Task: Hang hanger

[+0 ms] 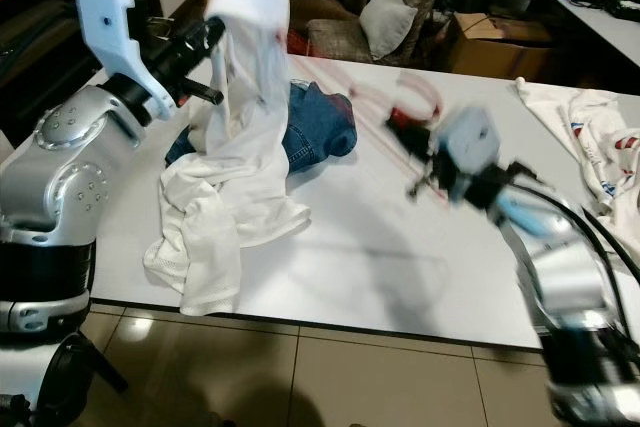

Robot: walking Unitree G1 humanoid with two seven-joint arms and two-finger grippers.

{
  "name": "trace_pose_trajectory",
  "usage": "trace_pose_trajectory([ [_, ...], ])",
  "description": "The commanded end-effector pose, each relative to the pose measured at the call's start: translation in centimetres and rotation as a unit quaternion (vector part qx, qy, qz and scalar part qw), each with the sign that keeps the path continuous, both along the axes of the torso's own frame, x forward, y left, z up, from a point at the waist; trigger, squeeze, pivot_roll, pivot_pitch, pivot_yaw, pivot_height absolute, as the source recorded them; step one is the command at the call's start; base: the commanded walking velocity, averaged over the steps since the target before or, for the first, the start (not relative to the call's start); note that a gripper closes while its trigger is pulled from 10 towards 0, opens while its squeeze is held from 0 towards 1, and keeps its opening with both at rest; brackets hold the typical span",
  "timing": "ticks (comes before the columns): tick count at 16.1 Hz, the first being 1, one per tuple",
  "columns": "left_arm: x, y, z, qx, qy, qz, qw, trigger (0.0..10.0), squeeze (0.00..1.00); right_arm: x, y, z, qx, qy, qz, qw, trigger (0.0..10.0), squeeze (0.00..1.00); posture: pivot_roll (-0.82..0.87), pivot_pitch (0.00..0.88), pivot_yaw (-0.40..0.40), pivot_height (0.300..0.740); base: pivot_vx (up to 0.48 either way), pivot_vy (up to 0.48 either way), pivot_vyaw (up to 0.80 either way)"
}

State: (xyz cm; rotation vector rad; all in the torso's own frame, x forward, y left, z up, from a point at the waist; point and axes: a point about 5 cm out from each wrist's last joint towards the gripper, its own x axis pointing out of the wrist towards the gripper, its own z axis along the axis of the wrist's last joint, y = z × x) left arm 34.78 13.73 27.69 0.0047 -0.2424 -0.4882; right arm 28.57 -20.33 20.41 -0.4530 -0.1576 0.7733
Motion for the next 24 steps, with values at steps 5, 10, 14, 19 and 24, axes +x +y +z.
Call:
trace_pose_trajectory([
  [5,2.4,1.0,1.6,0.071,-0.028,0.049,0.996,10.0,0.0,-3.5,-0.3,0.3,-0.046,0.096,0.13,0.986,10.0,0.0,-0.06,0.0,-0.022,0.74,0.0,0.0,0.0],
  [10,3.5,2.6,-0.5,0.109,0.013,0.086,0.99,10.0,0.0,-4.0,-0.1,0.2,-0.055,0.116,0.146,0.981,10.0,0.0,-0.06,0.0,-0.023,0.74,0.0,0.0,0.0],
  [14,1.3,-0.8,2.1,0.073,-0.021,-0.042,0.996,10.0,0.0,-2.8,2.8,-1.9,-0.048,0.135,0.162,0.976,10.0,0.0,-0.06,0.0,-0.025,0.74,0.0,0.0,0.0],
  [19,-3.3,-3.9,3.9,-0.035,0.036,-0.189,0.981,10.0,0.0,1.4,5.4,-3.0,-0.023,0.112,0.112,0.987,10.0,0.0,-0.02,0.0,-0.078,0.74,0.0,0.0,0.0],
  [24,-6.2,-3.3,5.4,-0.066,0.049,-0.235,0.969,10.0,0.0,5.7,5.4,-1.8,-0.064,0.047,0.043,0.996,10.0,0.0,0.02,0.0,-0.122,0.74,0.0,0.0,0.0],
])
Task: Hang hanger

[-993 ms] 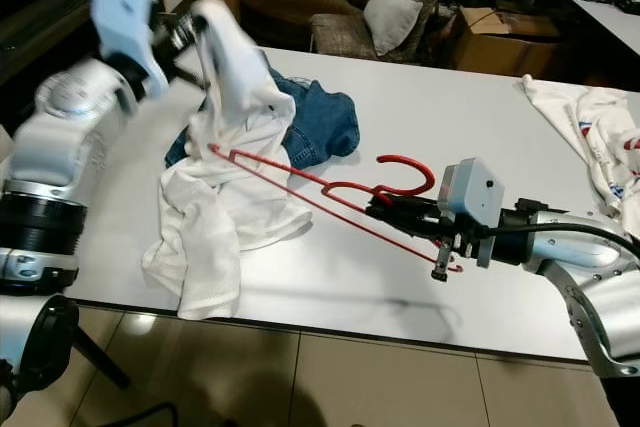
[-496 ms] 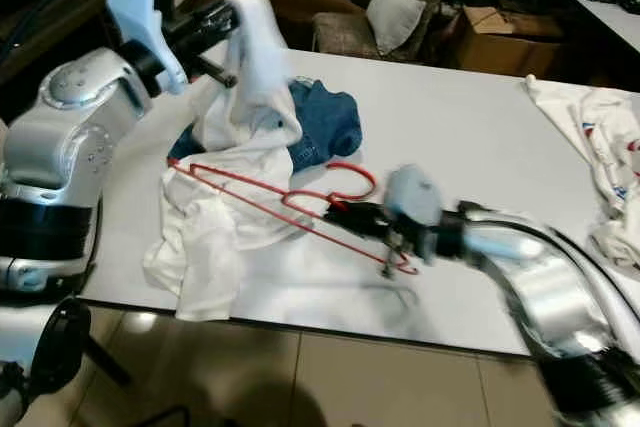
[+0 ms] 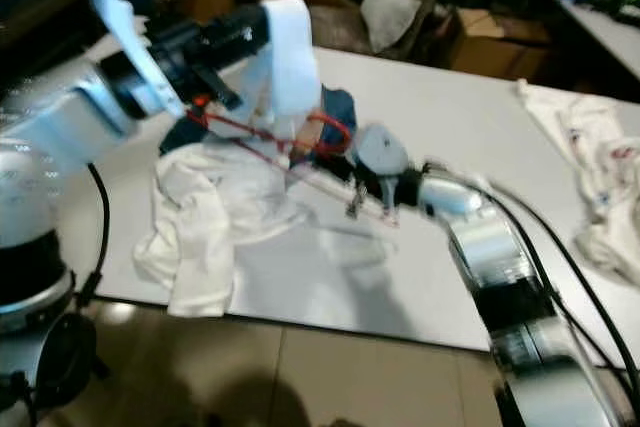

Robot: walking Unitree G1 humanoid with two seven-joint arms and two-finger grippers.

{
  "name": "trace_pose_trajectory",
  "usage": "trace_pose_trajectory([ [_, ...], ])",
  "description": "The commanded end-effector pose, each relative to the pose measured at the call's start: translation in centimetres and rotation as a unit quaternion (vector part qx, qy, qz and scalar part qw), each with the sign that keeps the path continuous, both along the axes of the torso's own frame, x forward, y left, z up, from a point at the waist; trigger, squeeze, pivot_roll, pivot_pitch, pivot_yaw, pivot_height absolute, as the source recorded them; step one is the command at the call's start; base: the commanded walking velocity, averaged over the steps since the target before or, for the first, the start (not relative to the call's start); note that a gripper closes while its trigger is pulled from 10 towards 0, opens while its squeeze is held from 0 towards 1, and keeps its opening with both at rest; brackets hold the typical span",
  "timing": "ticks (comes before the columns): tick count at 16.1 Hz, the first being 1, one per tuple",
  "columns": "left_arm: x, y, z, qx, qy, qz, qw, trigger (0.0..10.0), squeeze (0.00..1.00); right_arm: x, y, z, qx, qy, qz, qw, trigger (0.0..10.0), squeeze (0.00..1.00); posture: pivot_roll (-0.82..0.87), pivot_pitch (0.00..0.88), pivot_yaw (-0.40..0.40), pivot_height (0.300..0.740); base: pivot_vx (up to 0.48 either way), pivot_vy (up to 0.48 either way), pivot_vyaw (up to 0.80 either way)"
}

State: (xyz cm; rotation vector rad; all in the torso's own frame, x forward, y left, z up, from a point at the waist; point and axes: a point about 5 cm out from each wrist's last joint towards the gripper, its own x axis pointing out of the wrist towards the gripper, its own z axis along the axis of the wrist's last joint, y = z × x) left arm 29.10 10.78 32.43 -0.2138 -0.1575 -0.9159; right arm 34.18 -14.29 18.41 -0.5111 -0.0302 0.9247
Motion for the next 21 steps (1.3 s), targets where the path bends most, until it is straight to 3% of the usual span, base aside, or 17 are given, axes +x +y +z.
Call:
trace_pose_trajectory([
  [1,-0.6,-0.3,0.9,-0.01,-0.012,-0.014,1.0,10.0,0.0,0.7,-0.8,0.7,-0.007,-0.026,-0.026,0.999,10.0,0.0,0.02,0.0,-0.124,0.74,0.0,0.0,0.0],
  [3,-0.8,-0.3,1.6,-0.035,-0.017,-0.022,0.999,10.0,0.0,4.4,-2.9,7.7,0.037,-0.152,-0.141,0.978,10.0,0.0,0.01,0.0,-0.12,0.74,0.0,0.0,0.0],
  [4,-0.9,-0.3,1.8,-0.04,-0.023,-0.028,0.999,10.0,0.0,5.2,-5.3,13.5,0.109,-0.224,-0.219,0.943,10.0,0.0,0.01,0.0,-0.118,0.74,0.0,0.0,0.0],
  [7,-0.9,0.0,2.1,-0.047,-0.024,-0.013,0.999,10.0,0.0,4.6,-8.1,19.9,0.174,-0.308,-0.269,0.896,10.0,0.0,0.01,0.0,-0.12,0.74,0.0,0.0,0.0],
  [8,-0.8,0.1,2.1,-0.048,-0.021,-0.006,0.999,10.0,0.0,4.6,-8.0,19.8,0.157,-0.316,-0.268,0.896,10.0,0.0,0.01,0.0,-0.118,0.74,0.0,0.0,0.0],
  [10,0.0,0.6,1.9,-0.042,-0.014,0.026,0.999,10.0,0.0,5.2,-7.5,17.3,0.112,-0.308,-0.262,0.908,10.0,0.0,0.01,0.0,-0.109,0.74,0.0,0.0,0.0],
  [11,0.7,0.8,1.4,-0.026,-0.017,0.052,0.998,10.0,0.0,5.4,-7.0,15.4,0.083,-0.302,-0.255,0.915,10.0,0.0,0.0,0.0,-0.1,0.74,0.0,0.0,0.0],
  [12,1.7,0.9,-0.4,0.013,-0.009,0.094,0.995,10.0,0.0,5.5,-6.3,12.1,0.067,-0.267,-0.232,0.933,10.0,0.0,0.0,0.0,-0.087,0.74,0.0,0.0,0.0],
  [13,2.2,0.9,-1.5,0.034,0.0,0.116,0.993,10.0,0.0,5.4,-6.0,10.7,0.057,-0.253,-0.222,0.94,10.0,0.0,0.0,0.0,-0.087,0.74,0.0,0.0,0.0],
  [15,3.4,1.7,-7.0,0.127,0.059,0.19,0.972,10.0,0.0,4.0,-5.3,4.7,0.019,-0.187,-0.153,0.97,10.0,0.0,-0.01,0.0,-0.077,0.74,0.0,0.0,0.0],
  [16,3.5,1.9,-8.0,0.149,0.068,0.204,0.965,10.0,0.0,3.5,-5.2,3.7,0.015,-0.171,-0.136,0.976,10.0,0.0,-0.01,0.0,-0.077,0.74,0.0,0.0,0.0],
  [17,3.7,2.9,-10.3,0.195,0.077,0.236,0.949,10.0,0.0,1.6,-5.1,1.4,0.003,-0.135,-0.08,0.988,10.0,0.0,-0.01,0.0,-0.071,0.74,0.0,0.0,0.0],
  [18,3.8,3.5,-11.1,0.209,0.08,0.253,0.941,10.0,0.0,0.7,-5.2,0.6,-0.003,-0.118,-0.059,0.991,10.0,0.0,-0.01,0.0,-0.071,0.74,0.0,0.0,0.0],
  [19,4.2,5.3,-12.9,0.254,0.076,0.305,0.915,10.0,0.0,-1.5,-5.6,-0.3,-0.011,-0.082,-0.016,0.996,10.0,0.0,-0.02,0.0,-0.06,0.74,0.0,0.0,0.0],
  [20,4.4,6.0,-13.4,0.261,0.079,0.324,0.906,10.0,0.0,-2.2,-5.7,-0.4,-0.013,-0.071,-0.005,0.997,10.0,0.0,-0.02,0.0,-0.056,0.74,0.0,0.0,0.0],
  [21,4.6,7.5,-14.5,0.272,0.093,0.358,0.888,10.0,0.0,-3.8,-6.1,-0.6,-0.025,-0.05,0.016,0.998,10.0,0.0,-0.03,0.0,-0.05,0.74,0.0,0.0,0.0],
])
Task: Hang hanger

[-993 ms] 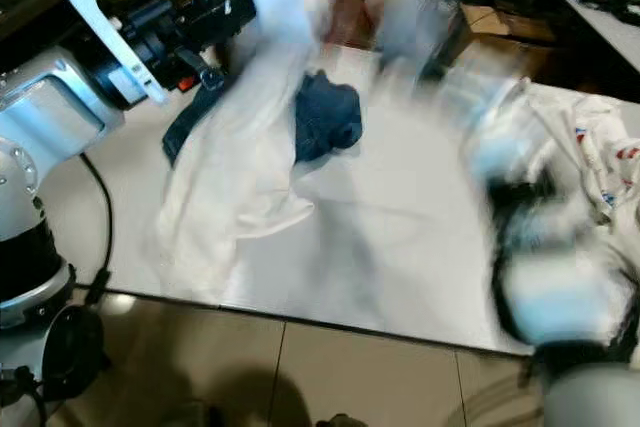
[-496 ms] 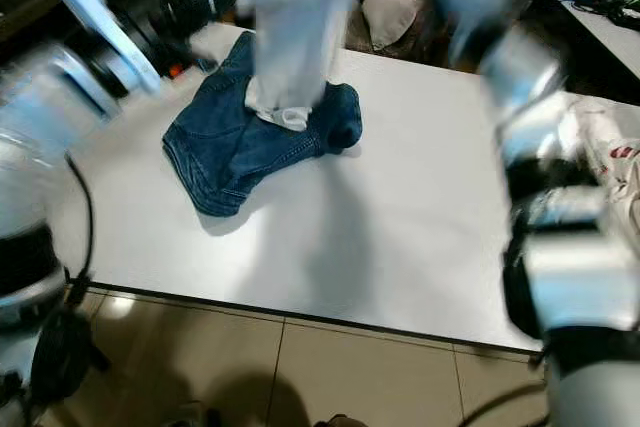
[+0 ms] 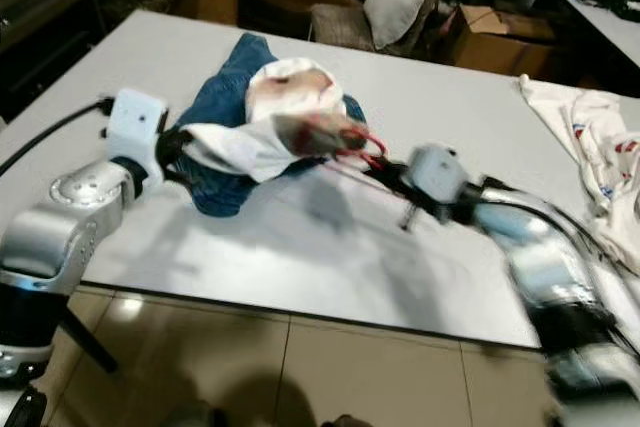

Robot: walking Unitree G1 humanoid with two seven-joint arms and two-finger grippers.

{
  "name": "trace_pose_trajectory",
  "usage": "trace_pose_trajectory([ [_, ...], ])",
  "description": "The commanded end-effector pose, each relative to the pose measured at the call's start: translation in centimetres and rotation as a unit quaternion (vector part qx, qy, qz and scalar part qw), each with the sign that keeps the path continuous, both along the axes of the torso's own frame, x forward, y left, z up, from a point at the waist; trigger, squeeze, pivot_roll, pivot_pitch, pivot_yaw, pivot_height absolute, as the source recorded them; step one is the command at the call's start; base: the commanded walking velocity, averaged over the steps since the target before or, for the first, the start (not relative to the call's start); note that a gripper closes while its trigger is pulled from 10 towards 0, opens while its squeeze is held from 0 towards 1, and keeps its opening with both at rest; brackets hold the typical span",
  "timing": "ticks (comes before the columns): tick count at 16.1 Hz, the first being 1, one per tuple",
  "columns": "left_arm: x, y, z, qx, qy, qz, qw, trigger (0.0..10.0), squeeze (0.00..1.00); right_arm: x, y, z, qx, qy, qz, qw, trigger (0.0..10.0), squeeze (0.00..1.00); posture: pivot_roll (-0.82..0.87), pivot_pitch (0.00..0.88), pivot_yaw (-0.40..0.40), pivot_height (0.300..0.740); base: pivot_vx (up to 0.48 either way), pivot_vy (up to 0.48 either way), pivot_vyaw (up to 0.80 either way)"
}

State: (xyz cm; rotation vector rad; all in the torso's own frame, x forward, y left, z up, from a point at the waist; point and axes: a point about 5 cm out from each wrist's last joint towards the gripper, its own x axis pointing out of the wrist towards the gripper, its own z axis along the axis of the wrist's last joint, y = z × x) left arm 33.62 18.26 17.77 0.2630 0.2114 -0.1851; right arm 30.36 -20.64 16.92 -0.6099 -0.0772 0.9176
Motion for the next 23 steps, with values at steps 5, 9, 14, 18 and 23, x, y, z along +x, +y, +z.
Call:
trace_pose_trajectory([
  [5,0.9,4.2,-2.9,0.015,0.026,0.057,0.998,10.0,1.0,-5.6,-1.7,2.6,-0.033,0.069,0.061,0.995,10.0,0.0,-0.04,0.0,-0.025,0.74,0.0,0.0,0.0],
  [9,0.4,4.3,-4.4,0.035,0.065,-0.017,0.997,10.0,1.0,-6.2,-2.3,5.6,0.026,0.056,0.039,0.997,10.0,0.0,-0.04,0.0,-0.01,0.74,0.0,0.0,0.0],
  [14,-1.6,4.7,-5.0,0.073,0.096,-0.116,0.986,10.0,1.0,-6.0,-3.4,4.6,0.012,0.084,-0.035,0.996,10.0,0.0,-0.03,0.0,-0.016,0.74,0.0,0.0,0.0],
  [18,-2.4,3.0,-2.3,-0.081,0.027,-0.186,0.979,10.0,1.0,-2.3,-3.6,4.7,0.126,0.01,-0.184,0.975,10.0,0.0,-0.03,0.0,-0.014,0.74,0.0,0.0,0.0],
  [23,-0.6,4.2,0.9,-0.206,-0.074,-0.073,0.973,10.0,1.0,-1.4,-3.1,5.2,0.146,-0.026,-0.205,0.968,10.0,0.0,-0.03,0.0,-0.011,0.74,0.0,0.0,0.0],
])
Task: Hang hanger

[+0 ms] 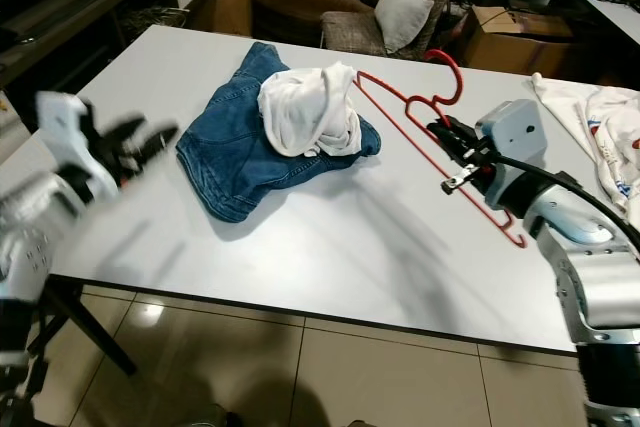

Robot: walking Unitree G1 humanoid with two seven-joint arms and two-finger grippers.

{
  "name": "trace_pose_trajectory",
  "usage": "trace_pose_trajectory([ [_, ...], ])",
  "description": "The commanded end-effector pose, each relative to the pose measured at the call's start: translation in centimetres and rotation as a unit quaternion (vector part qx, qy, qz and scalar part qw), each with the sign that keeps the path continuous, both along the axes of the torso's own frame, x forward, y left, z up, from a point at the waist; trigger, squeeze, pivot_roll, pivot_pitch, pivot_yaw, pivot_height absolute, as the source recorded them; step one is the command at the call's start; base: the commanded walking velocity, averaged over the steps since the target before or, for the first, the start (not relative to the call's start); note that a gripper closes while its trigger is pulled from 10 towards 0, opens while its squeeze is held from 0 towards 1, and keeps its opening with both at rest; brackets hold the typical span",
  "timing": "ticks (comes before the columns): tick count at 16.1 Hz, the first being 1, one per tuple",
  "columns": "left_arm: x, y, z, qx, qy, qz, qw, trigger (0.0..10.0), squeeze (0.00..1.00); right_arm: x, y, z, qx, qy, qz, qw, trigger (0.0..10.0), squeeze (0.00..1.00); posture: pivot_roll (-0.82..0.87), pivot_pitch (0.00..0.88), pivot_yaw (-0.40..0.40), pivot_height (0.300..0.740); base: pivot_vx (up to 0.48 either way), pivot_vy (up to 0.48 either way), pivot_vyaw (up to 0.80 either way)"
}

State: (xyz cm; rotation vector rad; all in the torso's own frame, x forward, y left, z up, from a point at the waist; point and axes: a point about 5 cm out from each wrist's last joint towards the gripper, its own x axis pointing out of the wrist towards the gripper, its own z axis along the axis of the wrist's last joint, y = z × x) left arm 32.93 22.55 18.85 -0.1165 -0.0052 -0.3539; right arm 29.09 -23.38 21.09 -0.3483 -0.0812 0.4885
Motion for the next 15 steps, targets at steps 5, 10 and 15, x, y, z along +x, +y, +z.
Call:
trace_pose_trajectory([
  [5,0.1,-2.2,0.8,0.119,-0.012,-0.073,0.99,10.0,1.0,-1.4,2.3,0.9,0.028,-0.006,0.106,0.994,10.0,0.0,-0.04,0.0,-0.009,0.74,0.0,0.0,0.0],
  [10,0.8,-6.7,3.8,0.044,-0.099,-0.135,0.985,10.0,1.0,-3.6,3.8,2.4,0.093,0.014,0.233,0.968,10.0,0.0,-0.06,0.0,-0.006,0.74,0.0,0.0,0.0],
  [15,0.5,-7.6,2.4,0.047,-0.072,-0.148,0.985,10.0,0.0,-3.7,3.5,2.0,0.077,0.028,0.228,0.97,10.0,0.0,-0.06,0.0,-0.011,0.74,0.0,0.0,0.0],
])
